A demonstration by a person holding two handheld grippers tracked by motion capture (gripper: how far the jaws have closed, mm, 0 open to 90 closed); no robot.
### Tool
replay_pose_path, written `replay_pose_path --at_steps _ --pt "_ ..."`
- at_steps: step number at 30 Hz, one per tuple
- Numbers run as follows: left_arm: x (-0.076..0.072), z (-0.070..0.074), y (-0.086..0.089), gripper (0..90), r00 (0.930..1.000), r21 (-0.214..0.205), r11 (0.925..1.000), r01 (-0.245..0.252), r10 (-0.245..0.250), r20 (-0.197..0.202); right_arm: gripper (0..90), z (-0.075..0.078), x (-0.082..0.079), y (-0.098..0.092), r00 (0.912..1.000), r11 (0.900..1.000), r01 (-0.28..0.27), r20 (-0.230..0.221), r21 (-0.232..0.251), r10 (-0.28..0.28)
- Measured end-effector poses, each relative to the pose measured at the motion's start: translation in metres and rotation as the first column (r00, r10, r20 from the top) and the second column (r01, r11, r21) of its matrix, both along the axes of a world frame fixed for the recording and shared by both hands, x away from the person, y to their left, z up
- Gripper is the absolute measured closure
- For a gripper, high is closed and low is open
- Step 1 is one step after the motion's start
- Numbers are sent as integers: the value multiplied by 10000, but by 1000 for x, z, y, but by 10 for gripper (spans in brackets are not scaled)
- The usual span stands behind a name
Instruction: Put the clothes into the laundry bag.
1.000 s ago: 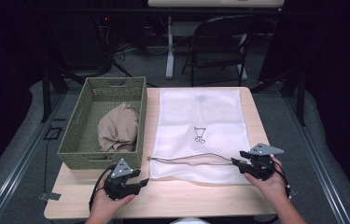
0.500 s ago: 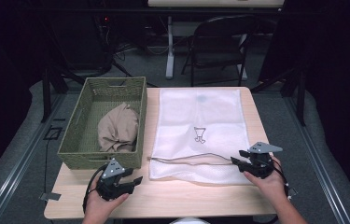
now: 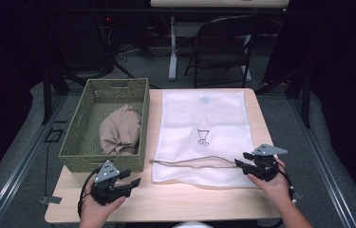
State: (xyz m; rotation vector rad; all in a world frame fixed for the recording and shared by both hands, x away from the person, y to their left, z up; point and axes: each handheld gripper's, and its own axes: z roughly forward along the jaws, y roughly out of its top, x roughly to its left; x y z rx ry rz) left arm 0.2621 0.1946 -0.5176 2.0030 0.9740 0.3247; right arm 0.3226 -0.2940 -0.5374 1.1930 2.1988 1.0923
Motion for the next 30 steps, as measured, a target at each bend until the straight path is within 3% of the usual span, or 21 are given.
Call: replay_pose_path --at_steps 11,16,23,30 --pt "-1 25 3 485 9999 -175 9998 -45 47 130 518 -1 -1 1 10000 10000 67 10 -26 -67" --pt "2 37 3 483 9997 40 9999 -92 91 233 518 -1 -1 1 10000 10000 93 26 16 -93" --pt "10 50 3 474 9994 68 9996 -266 264 234 518 -1 -1 2 10000 10000 25 -28 2 -25" --pt "23 59 -12 471 9995 66 9998 -188 186 257 518 -2 -1 1 10000 10000 22 -56 -10 -22"
